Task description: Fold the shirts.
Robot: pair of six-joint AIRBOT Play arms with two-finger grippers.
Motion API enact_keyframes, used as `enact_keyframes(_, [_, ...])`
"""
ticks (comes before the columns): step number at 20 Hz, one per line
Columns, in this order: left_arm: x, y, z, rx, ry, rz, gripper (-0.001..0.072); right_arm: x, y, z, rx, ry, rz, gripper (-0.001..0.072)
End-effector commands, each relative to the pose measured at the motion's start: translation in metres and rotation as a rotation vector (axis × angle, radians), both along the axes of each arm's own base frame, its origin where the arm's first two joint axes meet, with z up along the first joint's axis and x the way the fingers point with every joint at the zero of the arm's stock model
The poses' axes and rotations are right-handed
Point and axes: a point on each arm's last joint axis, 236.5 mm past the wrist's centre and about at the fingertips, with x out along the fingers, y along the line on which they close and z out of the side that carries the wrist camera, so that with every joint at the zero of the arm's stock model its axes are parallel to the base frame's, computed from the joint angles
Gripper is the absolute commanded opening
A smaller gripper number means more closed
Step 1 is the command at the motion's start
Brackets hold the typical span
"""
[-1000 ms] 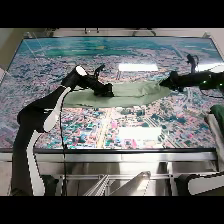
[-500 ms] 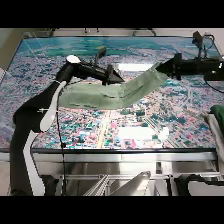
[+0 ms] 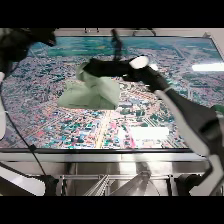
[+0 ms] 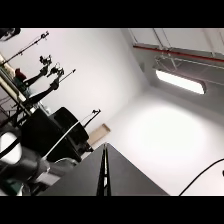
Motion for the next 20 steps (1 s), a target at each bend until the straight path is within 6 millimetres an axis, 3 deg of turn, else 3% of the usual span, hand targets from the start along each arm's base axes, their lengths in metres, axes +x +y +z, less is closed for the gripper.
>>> enact_keyframes(1, [-0.021, 0.041, 0.023, -0.032, -0.053, 0.078, 0.0, -0.027, 0.103, -0.06, 0.051, 0.065, 0.122, 0.0192])
enact_keyframes(2, [-0.025, 0.045, 0.022, -0.033, -0.05, 0.085, 0.0, -0.037, 0.112, -0.075, 0.086, 0.134, 0.15, 0.0436])
enact_keyframes(3, [-0.028, 0.047, 0.021, -0.036, -0.038, 0.089, 0.0001, -0.05, 0.113, -0.086, 0.122, 0.204, 0.187, 0.0458])
enact_keyframes(4, [-0.029, 0.046, 0.019, -0.039, -0.025, 0.09, 0.0, -0.058, 0.108, -0.089, 0.161, 0.249, 0.223, 0.0411])
enact_keyframes(5, [-0.03, 0.046, 0.016, -0.043, -0.019, 0.095, 0.0001, -0.064, 0.097, -0.08, 0.226, 0.268, 0.27, 0.0003])
enact_keyframes(7, [-0.032, 0.043, 0.01, -0.052, -0.001, 0.088, 0.0001, -0.065, 0.067, -0.046, 0.318, 0.263, 0.352, 0.0016])
enact_keyframes(9, [-0.039, 0.043, 0.002, -0.056, 0.008, 0.055, 0.0001, -0.059, 0.03, -0.024, 0.287, 0.266, 0.399, 0.0015])
enact_keyframes(12, [-0.041, 0.044, -0.006, -0.06, 0.022, 0.043, 0.0, -0.041, -0.033, -0.042, -0.032, 0.293, 0.333, 0.0014])
enact_keyframes(15, [-0.036, 0.051, -0.021, -0.035, 0.017, 0.086, -0.0001, -0.019, -0.114, -0.048, -0.361, 0.273, 0.181, 0.0014])
enact_keyframes(18, [-0.035, 0.055, -0.068, 0.108, 0.054, 0.132, -0.0001, -0.008, -0.216, -0.054, -0.694, 0.317, -0.031, 0.0014])
enact_keyframes(19, [-0.039, 0.058, -0.083, 0.15, 0.065, 0.151, -0.0001, -0.011, -0.238, -0.063, -0.769, 0.346, -0.076, 0.0015])
enact_keyframes(20, [-0.041, 0.061, -0.097, 0.18, 0.078, 0.174, -0.0001, -0.014, -0.249, -0.075, -0.805, 0.377, -0.105, 0.0015])
